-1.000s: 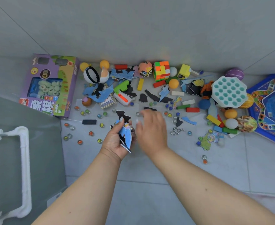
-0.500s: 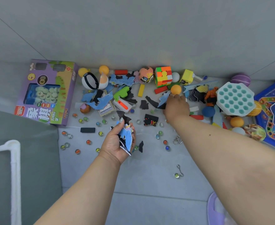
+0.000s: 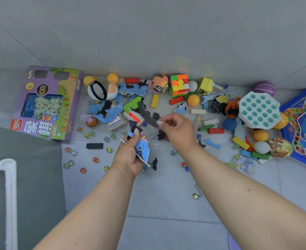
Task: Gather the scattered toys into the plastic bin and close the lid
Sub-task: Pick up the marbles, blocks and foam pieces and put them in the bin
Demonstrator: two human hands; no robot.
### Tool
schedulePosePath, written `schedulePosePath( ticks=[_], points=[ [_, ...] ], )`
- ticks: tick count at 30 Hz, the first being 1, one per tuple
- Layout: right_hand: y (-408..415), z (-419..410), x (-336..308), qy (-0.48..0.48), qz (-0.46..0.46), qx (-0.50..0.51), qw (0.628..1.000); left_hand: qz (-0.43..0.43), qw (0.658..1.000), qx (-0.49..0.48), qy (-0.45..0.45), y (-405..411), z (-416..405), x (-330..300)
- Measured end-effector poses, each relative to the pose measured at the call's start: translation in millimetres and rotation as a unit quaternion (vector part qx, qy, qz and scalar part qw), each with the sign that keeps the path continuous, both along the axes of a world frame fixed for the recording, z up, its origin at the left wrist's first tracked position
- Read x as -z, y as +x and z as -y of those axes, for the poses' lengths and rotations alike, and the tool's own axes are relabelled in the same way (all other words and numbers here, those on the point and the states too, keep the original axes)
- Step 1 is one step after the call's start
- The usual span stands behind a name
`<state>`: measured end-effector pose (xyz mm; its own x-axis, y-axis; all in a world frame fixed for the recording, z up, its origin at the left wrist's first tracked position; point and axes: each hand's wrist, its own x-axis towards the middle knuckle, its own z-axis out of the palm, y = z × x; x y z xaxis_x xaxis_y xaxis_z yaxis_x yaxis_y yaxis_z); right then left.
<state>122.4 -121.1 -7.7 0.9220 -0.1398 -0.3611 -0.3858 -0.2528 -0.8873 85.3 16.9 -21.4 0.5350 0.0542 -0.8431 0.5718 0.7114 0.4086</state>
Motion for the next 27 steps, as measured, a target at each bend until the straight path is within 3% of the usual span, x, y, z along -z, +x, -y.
schedulePosePath(
  ticks=[2,5,8,11,16,19,27],
  points=[
    [-14.2,-18.3,-1.4,0.022,-0.013,-0.051,0.998,0.036,0.999,0.003,-0.016,1.2,0.2,0.3],
    [-27.2,-25.0,3.9,-0.044,0.036,-0.077,0.995,0.038,0.999,0.002,-0.037,3.5,1.3,-2.3],
    [-27.0,3.8,13.6,-0.163,0.065,0.056,0.983,-0.015,1.000,-0.008,-0.012,5.1,4.0,-5.3],
    [-32.7,59.1,29.9,-0.298,0.024,0.148,0.943,-0.037,0.999,-0.012,-0.010,2.6,6.6,-11.7],
    [-64.1,119.3,50.0,-0.443,-0.034,0.038,0.895,-0.058,0.998,-0.009,-0.017,-4.7,8.9,-17.5],
    [-73.4,129.1,59.7,-0.464,-0.059,-0.023,0.883,-0.070,0.997,-0.007,-0.009,-7.3,10.2,-20.6],
    [-59.7,127.5,57.6,-0.439,-0.099,-0.030,0.893,-0.078,0.997,0.003,-0.003,-13.6,14.0,-21.5]
  ],
)
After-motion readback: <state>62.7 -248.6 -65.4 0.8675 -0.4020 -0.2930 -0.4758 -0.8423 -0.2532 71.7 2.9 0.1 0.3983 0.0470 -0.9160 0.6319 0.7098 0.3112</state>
